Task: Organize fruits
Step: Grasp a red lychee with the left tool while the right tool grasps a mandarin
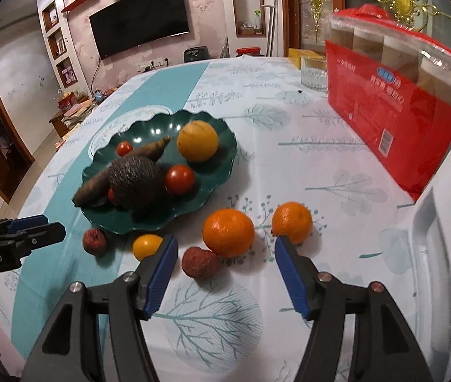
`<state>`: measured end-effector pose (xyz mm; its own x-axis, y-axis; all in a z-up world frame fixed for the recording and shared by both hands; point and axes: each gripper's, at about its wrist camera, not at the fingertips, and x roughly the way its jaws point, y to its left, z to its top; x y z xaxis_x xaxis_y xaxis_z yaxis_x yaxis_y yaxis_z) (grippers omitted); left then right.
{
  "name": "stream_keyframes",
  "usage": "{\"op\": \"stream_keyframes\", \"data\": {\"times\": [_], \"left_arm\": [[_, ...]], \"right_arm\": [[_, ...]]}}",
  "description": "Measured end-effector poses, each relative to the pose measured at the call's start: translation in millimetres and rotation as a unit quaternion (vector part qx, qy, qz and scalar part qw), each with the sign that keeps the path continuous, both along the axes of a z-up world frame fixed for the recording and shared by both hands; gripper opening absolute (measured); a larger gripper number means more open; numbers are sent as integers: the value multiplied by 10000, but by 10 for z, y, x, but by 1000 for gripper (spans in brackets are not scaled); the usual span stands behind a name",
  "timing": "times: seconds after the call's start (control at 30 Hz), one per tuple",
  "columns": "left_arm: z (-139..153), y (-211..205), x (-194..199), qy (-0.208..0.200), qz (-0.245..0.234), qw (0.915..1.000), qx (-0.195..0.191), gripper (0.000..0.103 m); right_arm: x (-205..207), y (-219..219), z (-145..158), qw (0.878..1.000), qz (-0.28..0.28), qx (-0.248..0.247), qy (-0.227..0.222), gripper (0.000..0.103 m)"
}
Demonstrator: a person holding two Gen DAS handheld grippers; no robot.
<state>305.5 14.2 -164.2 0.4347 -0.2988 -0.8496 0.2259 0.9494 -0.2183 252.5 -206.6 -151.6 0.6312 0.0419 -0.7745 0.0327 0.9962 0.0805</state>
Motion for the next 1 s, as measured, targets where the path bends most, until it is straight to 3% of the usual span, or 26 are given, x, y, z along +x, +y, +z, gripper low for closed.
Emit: {"op": "stream_keyframes", "data": {"times": [0.2, 0.6, 0.87, 1.0], "left_arm": [[-168, -46, 41, 1, -39, 9999, -165, 63], [-394, -208, 155, 174, -227, 9991, -298, 33], [-420, -265, 204, 107, -301, 9991, -266, 32], [-420, -272, 203, 82, -333, 9991, -248, 31]], "right_arm": [[103, -8, -208, 9999, 24, 71, 109, 64], [309, -77, -334, 9988, -1, 482, 64, 69], [369, -107, -393, 9961, -28, 853, 212, 69], [367, -75, -377, 9967, -4, 791, 189, 63]]}}
